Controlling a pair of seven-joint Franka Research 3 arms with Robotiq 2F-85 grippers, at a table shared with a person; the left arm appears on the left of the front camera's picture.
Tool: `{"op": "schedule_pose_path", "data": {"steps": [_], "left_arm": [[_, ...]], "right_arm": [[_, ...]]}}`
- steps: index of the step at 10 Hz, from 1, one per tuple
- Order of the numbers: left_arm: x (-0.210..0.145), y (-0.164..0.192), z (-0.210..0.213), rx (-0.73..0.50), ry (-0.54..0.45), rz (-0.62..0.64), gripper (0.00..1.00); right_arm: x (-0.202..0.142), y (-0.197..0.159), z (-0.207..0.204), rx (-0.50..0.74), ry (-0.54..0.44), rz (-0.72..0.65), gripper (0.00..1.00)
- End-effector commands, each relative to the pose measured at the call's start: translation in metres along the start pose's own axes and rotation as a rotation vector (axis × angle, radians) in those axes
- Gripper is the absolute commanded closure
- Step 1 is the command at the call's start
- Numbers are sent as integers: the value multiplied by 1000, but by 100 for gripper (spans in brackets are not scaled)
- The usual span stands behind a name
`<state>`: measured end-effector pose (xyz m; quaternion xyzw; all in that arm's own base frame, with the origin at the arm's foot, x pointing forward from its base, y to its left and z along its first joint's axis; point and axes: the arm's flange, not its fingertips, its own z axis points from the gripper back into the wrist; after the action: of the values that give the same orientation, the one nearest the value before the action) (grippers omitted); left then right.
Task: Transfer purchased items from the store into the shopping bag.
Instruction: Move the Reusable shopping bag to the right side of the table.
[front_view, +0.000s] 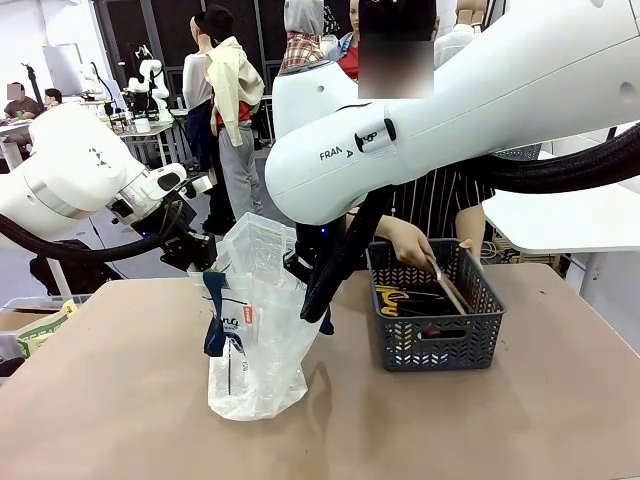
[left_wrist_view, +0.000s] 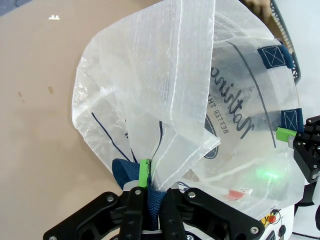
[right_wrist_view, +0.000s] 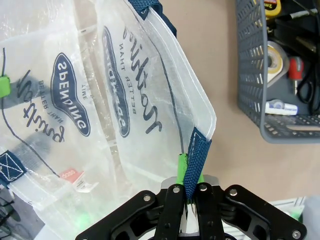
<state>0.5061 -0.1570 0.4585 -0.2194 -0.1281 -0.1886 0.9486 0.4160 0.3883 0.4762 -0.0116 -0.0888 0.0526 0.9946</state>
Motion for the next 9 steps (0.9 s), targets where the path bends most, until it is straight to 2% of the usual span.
{"op": "schedule_pose_path", "data": {"steps": [1, 9], "left_arm": [[-2, 0, 1, -1, -5, 3, 100], [-2, 0, 1, -1, -5, 3, 100]], "right_arm": [[-2, 0, -1, 0, -1, 1, 100], [-2, 0, -1, 0, -1, 1, 100]]}}
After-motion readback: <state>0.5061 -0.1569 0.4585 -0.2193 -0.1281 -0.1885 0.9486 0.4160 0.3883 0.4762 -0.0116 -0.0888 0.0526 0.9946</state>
